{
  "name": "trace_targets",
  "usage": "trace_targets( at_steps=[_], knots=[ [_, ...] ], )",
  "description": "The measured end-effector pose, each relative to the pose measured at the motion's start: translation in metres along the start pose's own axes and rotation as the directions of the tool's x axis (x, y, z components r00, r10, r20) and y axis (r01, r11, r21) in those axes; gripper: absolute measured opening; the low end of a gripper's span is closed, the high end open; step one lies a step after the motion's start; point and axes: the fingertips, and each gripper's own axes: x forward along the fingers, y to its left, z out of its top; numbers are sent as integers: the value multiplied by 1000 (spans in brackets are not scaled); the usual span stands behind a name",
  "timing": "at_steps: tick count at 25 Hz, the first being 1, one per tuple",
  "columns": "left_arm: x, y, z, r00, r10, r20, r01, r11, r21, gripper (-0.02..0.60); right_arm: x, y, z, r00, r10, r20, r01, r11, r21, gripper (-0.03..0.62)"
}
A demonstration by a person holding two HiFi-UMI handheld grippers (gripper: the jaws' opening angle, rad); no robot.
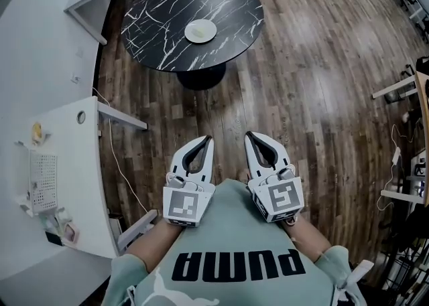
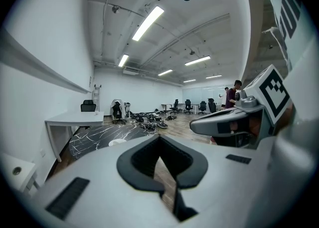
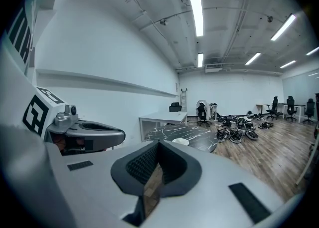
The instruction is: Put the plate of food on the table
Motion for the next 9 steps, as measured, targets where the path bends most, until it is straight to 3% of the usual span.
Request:
trace_targets(
  at_steps=[9],
  knots=[
    [-6, 17, -4, 997, -26, -67, 27, 999, 22, 6, 13, 11, 6, 1000, -12, 1, 12, 1000, -3, 6]
  ],
)
